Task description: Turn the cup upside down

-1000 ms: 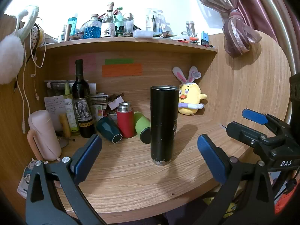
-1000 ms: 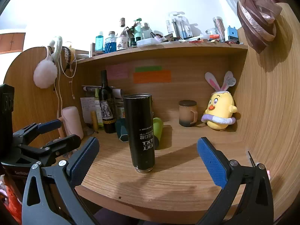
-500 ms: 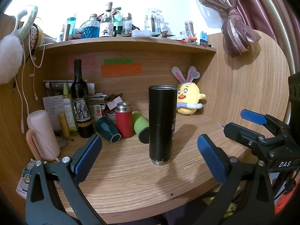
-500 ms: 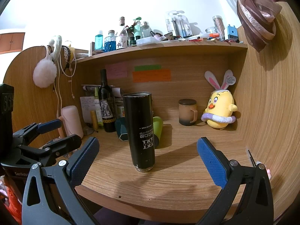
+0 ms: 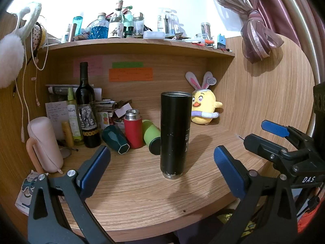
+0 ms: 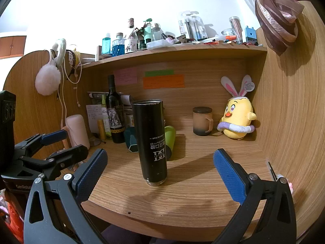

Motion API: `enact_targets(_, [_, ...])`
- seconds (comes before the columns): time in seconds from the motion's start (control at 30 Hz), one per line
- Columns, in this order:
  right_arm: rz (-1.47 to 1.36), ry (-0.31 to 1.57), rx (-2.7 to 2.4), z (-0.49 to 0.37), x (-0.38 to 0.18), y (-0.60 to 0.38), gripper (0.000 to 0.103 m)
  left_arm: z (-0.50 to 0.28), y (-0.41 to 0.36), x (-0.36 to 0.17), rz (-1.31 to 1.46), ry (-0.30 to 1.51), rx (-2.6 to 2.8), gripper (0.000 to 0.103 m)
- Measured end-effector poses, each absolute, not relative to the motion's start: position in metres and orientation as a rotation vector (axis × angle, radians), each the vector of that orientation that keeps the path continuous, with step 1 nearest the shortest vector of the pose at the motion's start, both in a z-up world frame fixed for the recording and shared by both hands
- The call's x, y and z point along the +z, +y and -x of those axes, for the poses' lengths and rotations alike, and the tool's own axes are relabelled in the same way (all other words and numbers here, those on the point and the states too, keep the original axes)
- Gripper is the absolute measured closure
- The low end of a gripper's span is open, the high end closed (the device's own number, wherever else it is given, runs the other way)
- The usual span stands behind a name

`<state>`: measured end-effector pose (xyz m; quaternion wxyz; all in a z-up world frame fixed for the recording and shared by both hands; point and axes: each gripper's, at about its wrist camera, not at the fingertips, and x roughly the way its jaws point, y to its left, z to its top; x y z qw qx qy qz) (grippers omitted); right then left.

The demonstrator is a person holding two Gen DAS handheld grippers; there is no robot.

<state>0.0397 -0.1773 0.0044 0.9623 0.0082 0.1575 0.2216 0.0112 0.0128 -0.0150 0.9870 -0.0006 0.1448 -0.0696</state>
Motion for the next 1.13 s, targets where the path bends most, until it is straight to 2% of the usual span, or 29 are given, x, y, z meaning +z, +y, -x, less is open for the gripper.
enact_targets(1.13, [-0.014,0.322,0.451,-0.0379,0.0011,-0.1723,0.0,-0.0164,0.0127,-0.019,0.033,0.328,-0.168,0.0])
